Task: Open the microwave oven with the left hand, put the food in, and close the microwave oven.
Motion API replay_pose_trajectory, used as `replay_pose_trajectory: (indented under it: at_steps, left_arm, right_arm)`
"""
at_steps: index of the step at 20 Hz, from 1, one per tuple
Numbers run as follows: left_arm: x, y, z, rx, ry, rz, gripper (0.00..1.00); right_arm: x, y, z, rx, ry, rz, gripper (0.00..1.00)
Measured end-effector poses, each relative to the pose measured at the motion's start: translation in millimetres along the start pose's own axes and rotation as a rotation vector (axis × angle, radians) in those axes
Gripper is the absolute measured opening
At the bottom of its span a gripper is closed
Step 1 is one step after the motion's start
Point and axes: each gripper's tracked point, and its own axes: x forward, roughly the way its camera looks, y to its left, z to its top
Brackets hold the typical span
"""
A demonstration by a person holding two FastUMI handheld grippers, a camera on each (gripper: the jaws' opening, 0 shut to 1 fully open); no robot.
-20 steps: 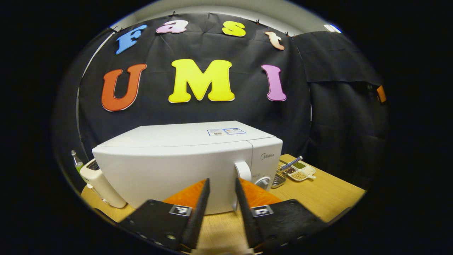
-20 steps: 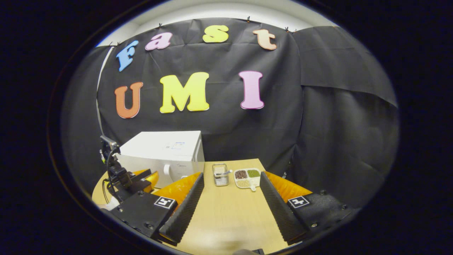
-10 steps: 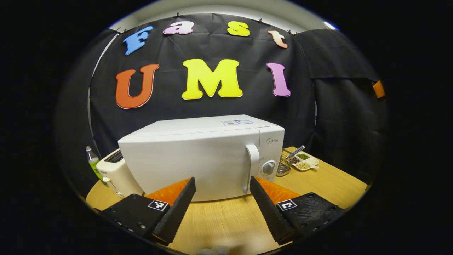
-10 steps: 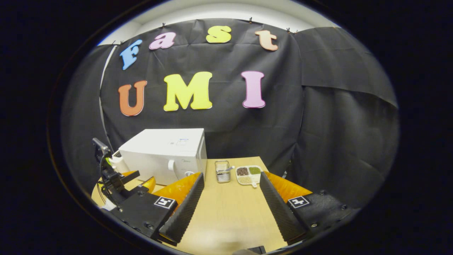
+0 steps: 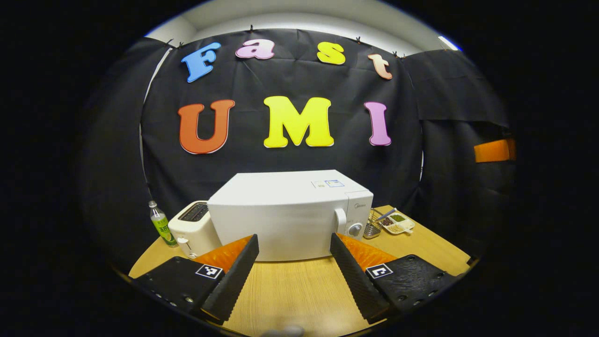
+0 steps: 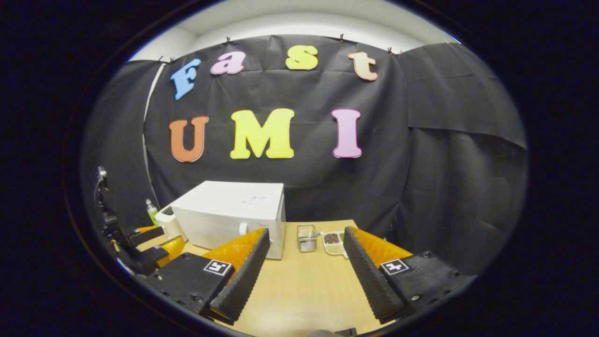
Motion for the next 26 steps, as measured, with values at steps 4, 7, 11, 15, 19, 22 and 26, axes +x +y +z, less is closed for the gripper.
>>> replay_pose_trajectory:
  at_steps: [4,7,11,15,19,22,26]
  left_arm:
    - [-31.3,19.8,43.2,-0.05,-0.044,0.04,0.95]
    - [-46.5,26.3,73.8,-0.068,-0.075,0.067,0.93]
    - [-61.1,32.8,117.4,-0.026,-0.142,0.113,0.93]
    - [-77.7,25.8,145.9,-0.003,-0.193,0.111,0.93]
    - [-80.3,26.1,150.2,0.008,-0.195,0.109,0.93]
    - [-82.0,30.1,153.3,0.01,-0.196,0.137,0.93]
    - [-83.4,29.3,157.7,0.022,-0.207,0.144,0.93]
  right_arm:
    - [-3.0,7.6,15.4,-0.012,-0.042,0.007,1.0]
    - [-6.1,16.4,26.5,-0.007,-0.067,0.024,1.0]
    - [-12.1,24.2,42.6,0.004,-0.104,0.039,1.0]
    - [-19.4,26.7,61.5,0.007,-0.148,0.041,1.0]
    - [-23.0,25.5,73.7,0.022,-0.172,0.035,1.0]
    - [-24.4,25.6,77.1,0.017,-0.186,0.034,1.0]
    - [-22.2,24.9,80.9,0.017,-0.188,0.046,0.92]
